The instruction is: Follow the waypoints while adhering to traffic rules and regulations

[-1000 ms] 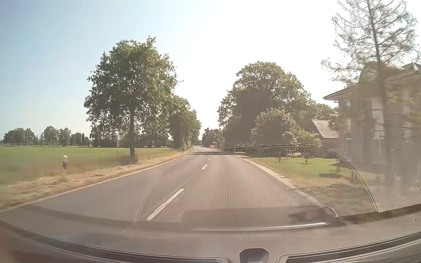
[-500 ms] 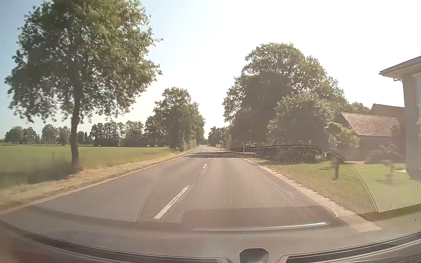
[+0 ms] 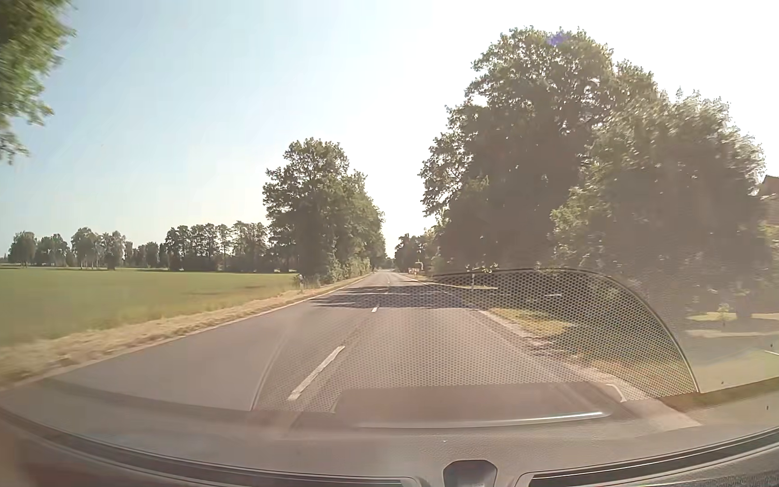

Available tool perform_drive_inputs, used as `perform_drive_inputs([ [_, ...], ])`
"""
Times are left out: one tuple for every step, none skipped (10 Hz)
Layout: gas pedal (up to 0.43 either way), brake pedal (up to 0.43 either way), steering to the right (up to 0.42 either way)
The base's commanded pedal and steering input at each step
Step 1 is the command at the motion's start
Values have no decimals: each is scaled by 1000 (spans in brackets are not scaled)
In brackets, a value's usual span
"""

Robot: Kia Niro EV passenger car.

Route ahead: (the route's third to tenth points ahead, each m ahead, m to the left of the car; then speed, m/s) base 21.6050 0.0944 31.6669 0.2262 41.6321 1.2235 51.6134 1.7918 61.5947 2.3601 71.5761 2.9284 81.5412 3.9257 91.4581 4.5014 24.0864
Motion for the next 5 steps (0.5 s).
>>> perform_drive_inputs([
  [311,6,-10],
  [311,6,-10],
  [311,6,-11],
  [311,6,-10],
  [311,6,-10],
])
